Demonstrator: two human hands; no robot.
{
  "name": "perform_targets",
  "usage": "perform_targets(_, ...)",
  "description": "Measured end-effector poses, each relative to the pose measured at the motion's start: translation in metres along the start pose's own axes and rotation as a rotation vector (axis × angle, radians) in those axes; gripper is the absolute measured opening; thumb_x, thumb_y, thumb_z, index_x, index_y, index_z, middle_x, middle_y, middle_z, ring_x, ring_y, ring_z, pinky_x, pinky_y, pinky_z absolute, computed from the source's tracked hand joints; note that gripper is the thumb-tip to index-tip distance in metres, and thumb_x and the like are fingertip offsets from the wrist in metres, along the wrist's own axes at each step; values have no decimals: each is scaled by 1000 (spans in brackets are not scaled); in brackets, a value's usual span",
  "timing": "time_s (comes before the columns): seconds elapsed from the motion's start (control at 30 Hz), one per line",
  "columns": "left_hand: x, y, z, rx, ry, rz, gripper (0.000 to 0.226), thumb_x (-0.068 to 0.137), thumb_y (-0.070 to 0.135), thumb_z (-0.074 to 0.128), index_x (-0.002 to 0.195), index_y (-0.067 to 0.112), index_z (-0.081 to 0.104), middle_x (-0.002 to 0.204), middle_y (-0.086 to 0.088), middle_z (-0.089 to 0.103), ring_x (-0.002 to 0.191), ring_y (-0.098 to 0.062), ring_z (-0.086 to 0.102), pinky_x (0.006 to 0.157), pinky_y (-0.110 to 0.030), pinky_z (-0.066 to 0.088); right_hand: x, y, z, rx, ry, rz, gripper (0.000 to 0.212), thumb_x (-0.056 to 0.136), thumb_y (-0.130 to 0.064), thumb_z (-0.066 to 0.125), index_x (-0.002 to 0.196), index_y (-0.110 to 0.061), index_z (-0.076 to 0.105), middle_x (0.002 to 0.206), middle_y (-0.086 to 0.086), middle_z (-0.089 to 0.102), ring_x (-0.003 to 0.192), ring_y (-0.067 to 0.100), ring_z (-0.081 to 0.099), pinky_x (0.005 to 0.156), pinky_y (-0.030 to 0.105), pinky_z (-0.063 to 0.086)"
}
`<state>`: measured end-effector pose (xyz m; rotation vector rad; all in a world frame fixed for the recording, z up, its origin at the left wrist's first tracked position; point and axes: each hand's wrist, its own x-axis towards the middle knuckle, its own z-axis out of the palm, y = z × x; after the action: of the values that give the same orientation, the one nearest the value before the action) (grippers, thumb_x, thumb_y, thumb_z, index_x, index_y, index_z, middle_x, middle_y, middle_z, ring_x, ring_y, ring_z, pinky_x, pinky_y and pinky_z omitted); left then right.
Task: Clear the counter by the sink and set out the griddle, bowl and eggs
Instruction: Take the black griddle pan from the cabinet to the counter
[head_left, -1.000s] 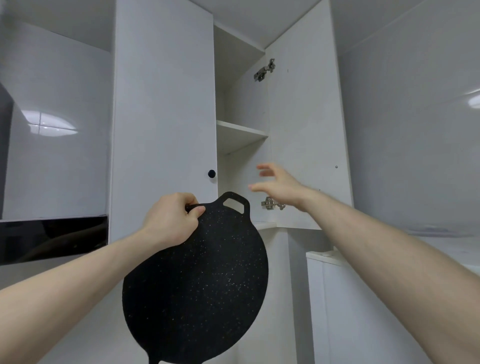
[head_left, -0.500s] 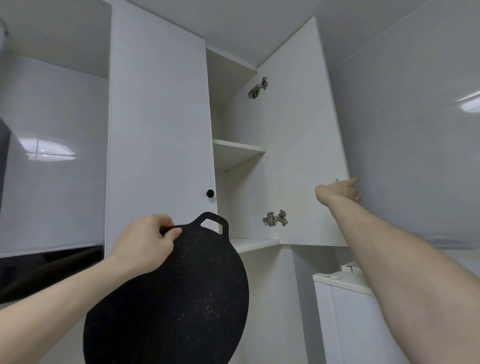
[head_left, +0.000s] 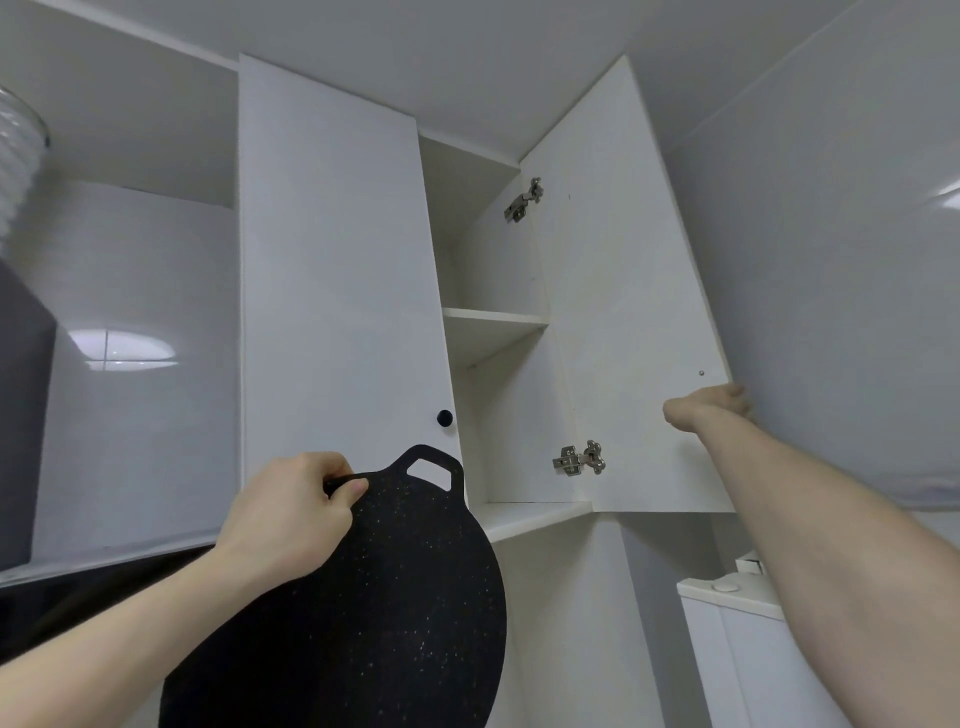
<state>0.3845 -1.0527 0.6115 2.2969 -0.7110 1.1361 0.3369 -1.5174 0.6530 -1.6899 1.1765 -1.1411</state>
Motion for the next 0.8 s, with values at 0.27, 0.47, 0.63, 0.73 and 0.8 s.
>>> perform_targets(0.27,-4,2,4,11,-18,-25,27,99,39,61,75,29,64,66,7,67,67,-14,62,61,-30,48,-32,-3,-4,12,35,-169,64,86,-13,69,138,-2,35,143,20,43,127,40,52,98,44,47)
perform_targets(0.47,-17,0,-3,49,-48,-25,27,99,37,61,74,29,62,66,9,65,66,-12,60,58,-29,45,-97,-17,16,-129,-117,-355,57,90,-4,63,140,-1,35,140,17,55,129,37,55,95,40,50)
perform_targets(0.63,-31,-8,-20,75,-32,-44,27,99,38,60,73,30,60,65,9,64,66,-12,60,59,-30,43,-150,-31,51,-218,-309,-527,61,89,-2,60,144,-5,34,141,14,51,124,35,57,91,40,55)
perform_targets(0.73,-40,-17,-32,85,-37,-69,24,99,40,60,77,31,62,67,9,65,68,-12,61,60,-31,45,-172,-31,78,-193,-342,-564,58,90,-1,58,143,-6,36,142,13,50,123,34,57,87,36,49)
perform_targets(0.8,-44,-21,-40,99,-40,-84,22,99,41,61,79,31,64,70,10,66,70,-13,62,62,-32,48,-180,-28,95,-157,-372,-570,72,90,-3,58,152,-8,22,151,13,41,126,36,55,87,37,48)
